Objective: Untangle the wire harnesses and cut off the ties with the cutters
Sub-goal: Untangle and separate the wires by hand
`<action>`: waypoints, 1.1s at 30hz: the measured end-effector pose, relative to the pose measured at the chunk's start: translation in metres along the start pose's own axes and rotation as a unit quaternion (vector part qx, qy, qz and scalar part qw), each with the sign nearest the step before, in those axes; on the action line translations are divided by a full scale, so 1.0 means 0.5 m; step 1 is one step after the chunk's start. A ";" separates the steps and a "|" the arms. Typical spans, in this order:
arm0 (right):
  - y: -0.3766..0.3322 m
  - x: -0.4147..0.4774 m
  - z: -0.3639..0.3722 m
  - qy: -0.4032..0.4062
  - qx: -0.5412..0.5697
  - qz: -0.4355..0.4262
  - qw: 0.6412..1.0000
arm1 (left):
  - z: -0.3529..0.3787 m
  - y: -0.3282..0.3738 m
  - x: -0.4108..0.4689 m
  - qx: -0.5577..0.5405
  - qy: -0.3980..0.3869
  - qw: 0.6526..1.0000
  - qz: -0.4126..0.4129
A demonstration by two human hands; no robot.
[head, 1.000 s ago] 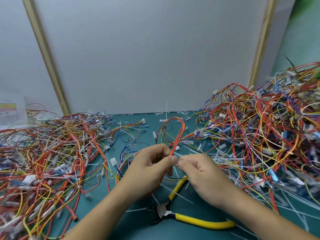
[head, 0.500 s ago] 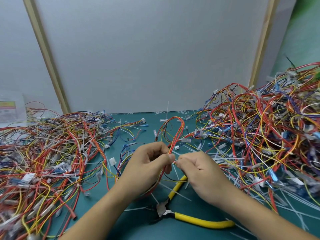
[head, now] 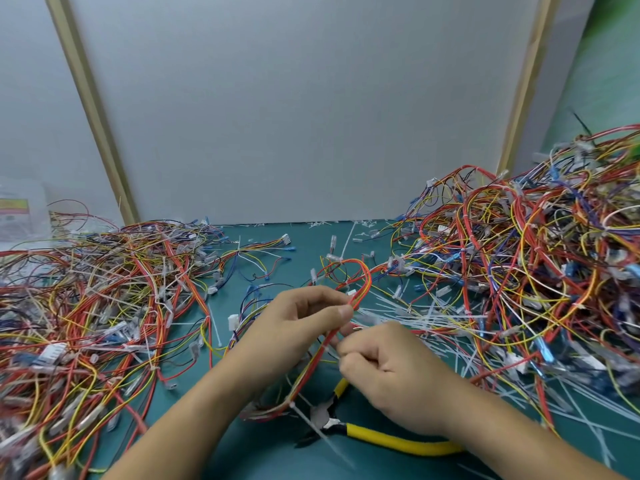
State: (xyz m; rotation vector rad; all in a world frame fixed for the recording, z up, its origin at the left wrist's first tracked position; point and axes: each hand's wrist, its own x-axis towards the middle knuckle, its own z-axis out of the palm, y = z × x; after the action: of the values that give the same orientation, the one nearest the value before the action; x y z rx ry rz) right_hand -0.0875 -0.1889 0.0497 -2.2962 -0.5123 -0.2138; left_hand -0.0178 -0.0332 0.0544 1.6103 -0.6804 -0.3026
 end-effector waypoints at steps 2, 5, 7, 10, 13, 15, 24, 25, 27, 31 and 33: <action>-0.001 -0.001 0.003 -0.015 -0.021 0.002 1.000 | -0.001 0.001 -0.003 -0.012 -0.006 1.000 0.006; 0.001 0.000 0.004 0.030 -0.005 0.013 0.999 | -0.004 0.009 -0.004 -0.033 0.020 0.998 0.044; 0.003 0.005 -0.006 0.130 0.073 0.027 0.988 | -0.008 0.017 -0.006 -0.032 0.049 0.995 0.085; 0.006 0.016 -0.033 0.262 0.262 0.089 0.925 | -0.010 0.022 -0.012 0.060 0.062 0.985 0.146; 0.011 0.020 -0.043 0.236 0.399 0.134 0.876 | -0.005 0.018 -0.017 0.195 0.041 0.961 0.191; 0.013 0.018 -0.041 0.230 0.439 0.133 0.858 | -0.003 0.015 -0.018 0.264 0.019 0.942 0.208; 0.014 0.016 -0.048 0.188 0.536 0.115 0.815 | -0.011 0.009 -0.012 0.297 0.130 0.930 0.171; 0.013 0.016 -0.048 0.186 0.542 0.115 0.812 | -0.012 0.009 -0.012 0.307 0.128 0.928 0.169; 0.010 0.017 -0.047 0.214 0.516 0.138 0.818 | -0.012 0.011 -0.014 0.335 0.104 0.922 0.167; 0.013 0.019 -0.041 0.260 0.425 0.191 0.846 | -0.007 0.012 -0.019 0.365 0.020 0.917 0.158; 0.009 0.018 -0.035 0.230 0.415 0.180 0.862 | 0.000 0.013 -0.020 0.291 0.005 0.948 0.125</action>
State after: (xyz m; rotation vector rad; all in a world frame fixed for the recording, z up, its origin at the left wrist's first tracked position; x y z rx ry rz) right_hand -0.0775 -0.2018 0.0616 -1.3788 0.0907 -0.2761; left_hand -0.0273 -0.0276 0.0587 2.0499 -1.0197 0.1090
